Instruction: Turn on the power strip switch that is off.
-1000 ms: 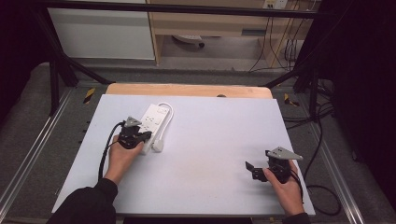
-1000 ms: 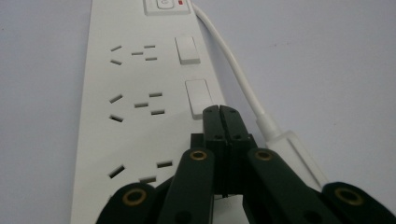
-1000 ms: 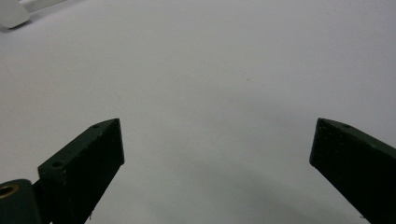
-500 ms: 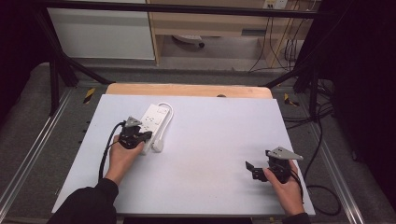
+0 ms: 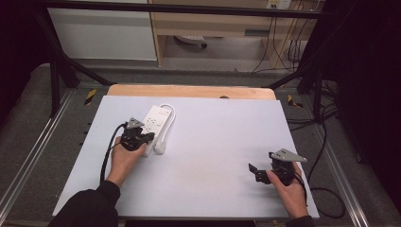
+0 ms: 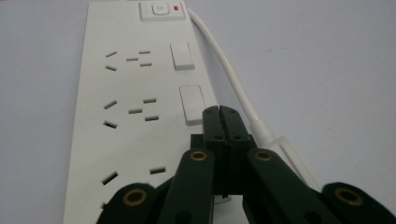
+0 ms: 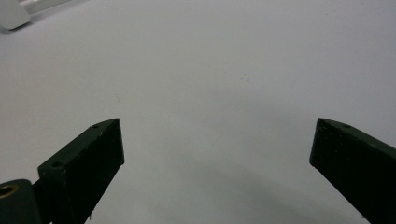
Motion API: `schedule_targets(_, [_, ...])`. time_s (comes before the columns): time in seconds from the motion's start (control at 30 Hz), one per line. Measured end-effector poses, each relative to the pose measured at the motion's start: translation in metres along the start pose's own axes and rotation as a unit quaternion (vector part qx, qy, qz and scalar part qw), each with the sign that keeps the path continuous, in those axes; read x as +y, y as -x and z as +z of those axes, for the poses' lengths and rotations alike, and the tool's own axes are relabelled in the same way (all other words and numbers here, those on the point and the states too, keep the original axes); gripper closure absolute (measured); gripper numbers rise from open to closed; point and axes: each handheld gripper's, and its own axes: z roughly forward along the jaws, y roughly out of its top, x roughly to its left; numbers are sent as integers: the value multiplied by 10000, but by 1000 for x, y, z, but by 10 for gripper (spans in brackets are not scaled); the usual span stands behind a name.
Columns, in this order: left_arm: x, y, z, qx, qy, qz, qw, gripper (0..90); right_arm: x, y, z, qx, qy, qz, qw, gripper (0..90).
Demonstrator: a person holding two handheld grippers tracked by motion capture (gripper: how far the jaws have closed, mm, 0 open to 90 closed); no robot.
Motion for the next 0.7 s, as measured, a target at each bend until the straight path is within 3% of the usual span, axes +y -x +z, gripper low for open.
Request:
schedule_targets(0.47, [1,1,-2,-41,75,-71,9999,900,0,0,0,4,-1,-6,10000,34])
schedule_targets(0.7, [2,2,-3,-36,111,-55,9999,844,0,0,0,1,3,-9,10000,34])
